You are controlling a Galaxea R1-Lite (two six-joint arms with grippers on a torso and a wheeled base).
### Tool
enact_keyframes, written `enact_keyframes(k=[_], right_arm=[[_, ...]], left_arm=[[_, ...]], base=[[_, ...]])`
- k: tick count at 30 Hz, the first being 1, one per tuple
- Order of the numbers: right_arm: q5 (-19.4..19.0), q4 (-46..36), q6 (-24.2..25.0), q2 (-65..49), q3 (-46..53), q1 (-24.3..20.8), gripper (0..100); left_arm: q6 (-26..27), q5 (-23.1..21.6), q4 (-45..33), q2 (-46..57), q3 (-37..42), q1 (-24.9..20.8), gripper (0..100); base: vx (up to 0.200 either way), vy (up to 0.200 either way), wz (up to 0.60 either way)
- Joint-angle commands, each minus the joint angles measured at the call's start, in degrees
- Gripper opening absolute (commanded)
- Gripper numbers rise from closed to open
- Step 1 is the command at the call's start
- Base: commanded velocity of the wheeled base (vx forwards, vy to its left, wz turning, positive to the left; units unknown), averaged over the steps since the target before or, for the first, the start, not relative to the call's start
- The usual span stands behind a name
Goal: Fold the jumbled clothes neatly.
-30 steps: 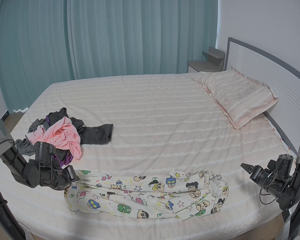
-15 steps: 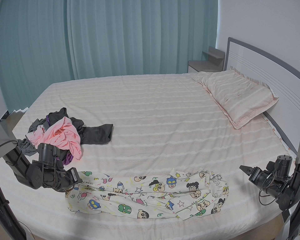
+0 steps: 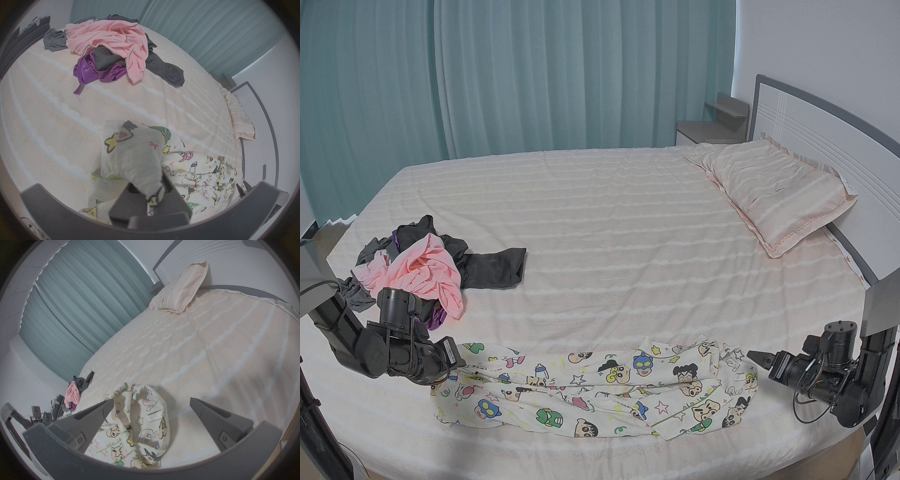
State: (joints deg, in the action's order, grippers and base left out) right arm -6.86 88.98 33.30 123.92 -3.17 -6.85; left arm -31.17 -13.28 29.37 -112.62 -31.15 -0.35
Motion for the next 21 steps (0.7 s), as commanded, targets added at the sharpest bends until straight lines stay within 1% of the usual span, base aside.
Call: enact_keyframes(k=[1,5,11,12,21], right_arm=[[-1.0,0.8,-1.2,7.4,-2.0,-2.7,100],[-1.0,0.3,-1.2,10.7,-4.7,-4.0,100],[-1.0,0.4,-1.3,12.0,-5.7,-5.4,100],[-0.9,0.3,-1.3,12.0,-5.9,-5.5,0],[0.1,0.8,-1.3,10.9,-5.7,-5.5,0]], left_arm=[[0.0,0.0,0.1,-0.8,-0.1,0.0,0],[0.0,0.0,0.1,-0.8,-0.1,-0.1,0],[0.0,0.1,0.2,-0.7,-0.2,0.0,0],[0.1,0.1,0.1,-0.7,-0.2,-0.1,0],[0.0,0.3,0.1,-0.2,-0.1,-0.2,0]], base=[[0.0,0.0,0.0],[0.0,0.0,0.0],[0.0,0.0,0.0],[0.0,0.0,0.0],[0.0,0.0,0.0]])
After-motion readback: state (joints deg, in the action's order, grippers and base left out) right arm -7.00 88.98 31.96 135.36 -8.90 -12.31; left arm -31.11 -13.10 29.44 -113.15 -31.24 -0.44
